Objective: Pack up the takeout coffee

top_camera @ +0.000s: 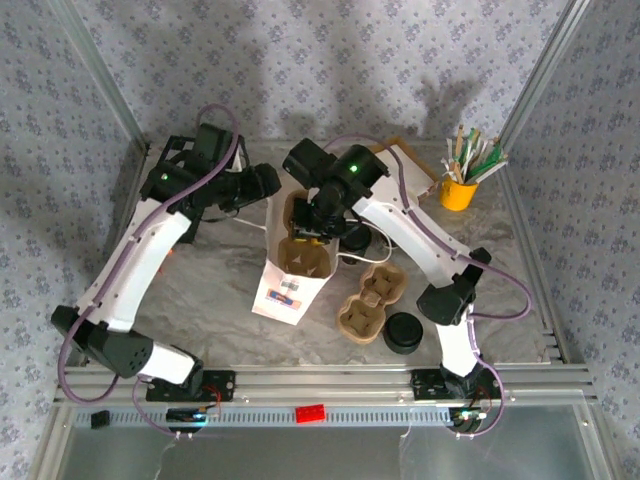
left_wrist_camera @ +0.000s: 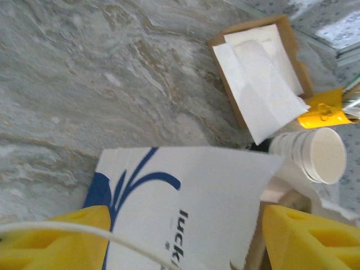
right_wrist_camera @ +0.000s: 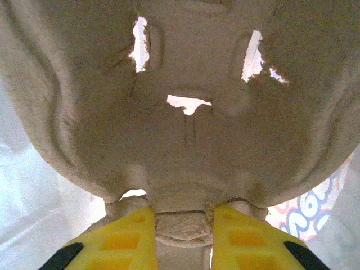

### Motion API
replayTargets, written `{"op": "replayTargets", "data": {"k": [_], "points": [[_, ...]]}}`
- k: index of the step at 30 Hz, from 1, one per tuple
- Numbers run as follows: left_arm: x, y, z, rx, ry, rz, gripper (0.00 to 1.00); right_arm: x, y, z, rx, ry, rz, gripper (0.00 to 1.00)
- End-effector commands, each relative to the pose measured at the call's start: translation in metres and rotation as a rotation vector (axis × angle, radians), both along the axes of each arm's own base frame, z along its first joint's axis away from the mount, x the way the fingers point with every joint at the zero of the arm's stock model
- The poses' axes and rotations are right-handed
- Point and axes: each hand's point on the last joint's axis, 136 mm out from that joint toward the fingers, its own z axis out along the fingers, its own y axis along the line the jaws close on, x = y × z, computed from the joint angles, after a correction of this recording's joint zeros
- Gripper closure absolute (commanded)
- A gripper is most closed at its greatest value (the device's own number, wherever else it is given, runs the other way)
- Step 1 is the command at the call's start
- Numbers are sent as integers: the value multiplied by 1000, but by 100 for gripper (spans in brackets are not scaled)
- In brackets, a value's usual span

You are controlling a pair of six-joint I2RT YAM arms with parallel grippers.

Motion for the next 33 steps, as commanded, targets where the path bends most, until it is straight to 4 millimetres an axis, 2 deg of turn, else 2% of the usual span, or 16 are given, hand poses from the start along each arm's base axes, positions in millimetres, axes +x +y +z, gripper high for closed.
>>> {"op": "replayTargets", "data": {"k": [1, 5, 11, 17, 24, 33], "points": [[-22, -7, 11, -109, 34, -34, 28, -4, 0, -2, -17, 26, 8, 77], [-50, -8, 0, -82, 105, -63, 36, -2, 1, -3, -21, 20, 6, 77], [-67, -17, -10, -110, 137, -76, 45, 3, -1, -9, -60, 8, 2, 77], [-73, -10, -15, -112, 148, -33, 52, 8, -3, -15, -98, -12, -2, 77], [-67, -1, -9, -97, 118, 21, 52, 4, 3, -25, -131, -6, 27, 75], [-68, 19, -14, -89, 128, 95, 52, 3, 5, -25, -143, -22, 45, 63]]}}
